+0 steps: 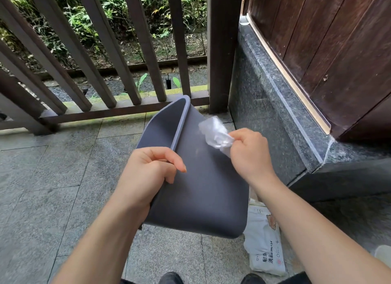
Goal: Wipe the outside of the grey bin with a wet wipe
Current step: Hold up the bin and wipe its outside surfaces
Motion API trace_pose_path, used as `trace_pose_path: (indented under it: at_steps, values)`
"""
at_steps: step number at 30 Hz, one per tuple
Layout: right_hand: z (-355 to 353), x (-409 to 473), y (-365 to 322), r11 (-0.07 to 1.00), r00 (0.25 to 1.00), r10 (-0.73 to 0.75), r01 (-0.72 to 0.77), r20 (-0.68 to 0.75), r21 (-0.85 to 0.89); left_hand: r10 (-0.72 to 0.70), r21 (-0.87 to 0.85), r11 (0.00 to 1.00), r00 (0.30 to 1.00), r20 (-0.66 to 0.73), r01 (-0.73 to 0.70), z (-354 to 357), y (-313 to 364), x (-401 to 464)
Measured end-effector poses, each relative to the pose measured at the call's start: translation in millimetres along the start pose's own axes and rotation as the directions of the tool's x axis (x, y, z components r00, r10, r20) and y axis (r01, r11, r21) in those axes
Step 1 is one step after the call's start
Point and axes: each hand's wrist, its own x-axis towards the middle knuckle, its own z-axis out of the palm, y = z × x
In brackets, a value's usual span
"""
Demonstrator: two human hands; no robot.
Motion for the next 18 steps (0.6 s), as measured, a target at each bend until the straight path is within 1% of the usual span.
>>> trace_pose_path:
  at_steps: [3, 6, 8, 10, 13, 14, 18]
  values:
    - [-3, 9, 5, 0.988, 0.989, 0.146, -0.144, -0.037, 0.056, 0.012, 0.003, 1.000, 1.000, 0.008, -0.012, 0, 1, -1]
    - [1, 10, 8, 0.985, 0.987, 0.162, -0.162, -0.004, 0.051, 0.025, -0.008, 1.000, 1.000, 0.012, -0.025, 2, 2, 0]
    - [3, 8, 5, 0.993, 0.994, 0.102, -0.103, 0.028, 0.057, 0.030, -0.016, 0.999, 0.999, 0.034, -0.030, 4, 3, -1]
    - [4, 6, 2, 0.999, 0.998, -0.005, 0.003, 0.067, 0.032, 0.040, -0.023, 0.999, 0.998, 0.058, -0.039, 6, 5, -2]
    - [7, -1, 1, 0.974, 0.978, -0.180, 0.192, 0.109, -0.117, 0.036, -0.040, 0.999, 0.998, 0.059, -0.034, 6, 5, -2]
    - [8, -4, 1, 0.963, 0.966, -0.223, 0.239, 0.130, -0.125, 0.027, -0.054, 0.998, 0.998, 0.053, -0.025, 6, 5, -1]
    - [15, -20, -7, 0.928, 0.895, -0.348, 0.370, 0.279, -0.032, 0.002, -0.081, 0.997, 1.000, 0.025, 0.000, 1, 2, 1]
